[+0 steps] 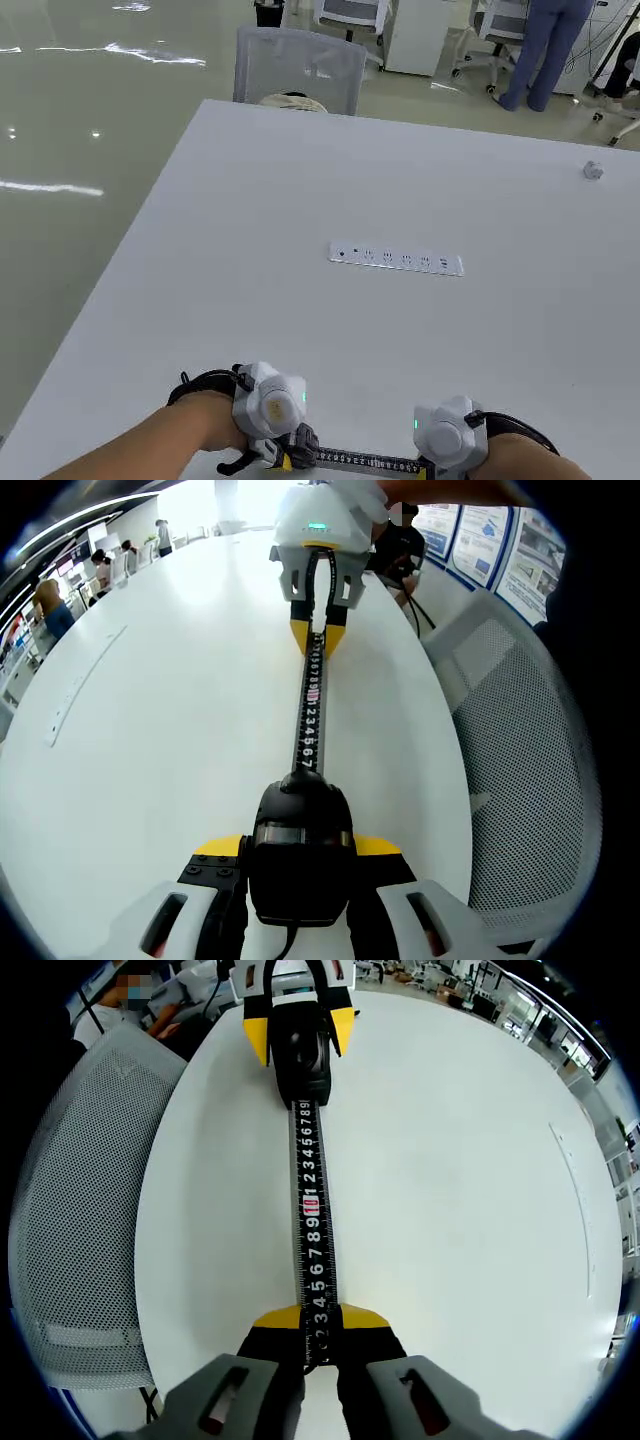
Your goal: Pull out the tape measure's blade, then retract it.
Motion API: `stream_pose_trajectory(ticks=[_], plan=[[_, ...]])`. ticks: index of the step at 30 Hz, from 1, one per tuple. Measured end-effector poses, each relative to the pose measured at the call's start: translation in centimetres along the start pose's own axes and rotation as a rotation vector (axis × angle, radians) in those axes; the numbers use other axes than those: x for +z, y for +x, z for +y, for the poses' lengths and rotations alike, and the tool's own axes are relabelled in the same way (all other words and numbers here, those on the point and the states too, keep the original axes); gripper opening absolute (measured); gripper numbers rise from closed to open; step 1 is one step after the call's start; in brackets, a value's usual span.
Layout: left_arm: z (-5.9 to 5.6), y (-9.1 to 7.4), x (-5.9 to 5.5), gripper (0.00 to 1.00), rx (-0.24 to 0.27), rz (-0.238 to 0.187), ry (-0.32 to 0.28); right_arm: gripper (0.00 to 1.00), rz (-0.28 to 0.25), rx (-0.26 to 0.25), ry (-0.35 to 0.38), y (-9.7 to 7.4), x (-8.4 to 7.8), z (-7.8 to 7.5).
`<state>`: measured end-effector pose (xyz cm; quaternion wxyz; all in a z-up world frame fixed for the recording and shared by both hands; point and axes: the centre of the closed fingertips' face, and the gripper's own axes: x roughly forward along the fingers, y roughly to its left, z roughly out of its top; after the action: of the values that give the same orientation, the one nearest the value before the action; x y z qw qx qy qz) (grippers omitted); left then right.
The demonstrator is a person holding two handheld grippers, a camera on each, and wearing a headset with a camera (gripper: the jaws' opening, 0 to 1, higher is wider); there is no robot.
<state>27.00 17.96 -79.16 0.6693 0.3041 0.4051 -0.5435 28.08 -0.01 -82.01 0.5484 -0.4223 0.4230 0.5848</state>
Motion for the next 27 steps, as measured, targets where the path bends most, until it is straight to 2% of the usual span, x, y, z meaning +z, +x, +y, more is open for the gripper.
stream_pose_trajectory(ticks=[27], plan=[[0.0,0.0,-0.1,0.35,0.0,-0.001,-0.003,0.11,0.015,-0.007,0.012,-0.4,-1.9,-0.2]])
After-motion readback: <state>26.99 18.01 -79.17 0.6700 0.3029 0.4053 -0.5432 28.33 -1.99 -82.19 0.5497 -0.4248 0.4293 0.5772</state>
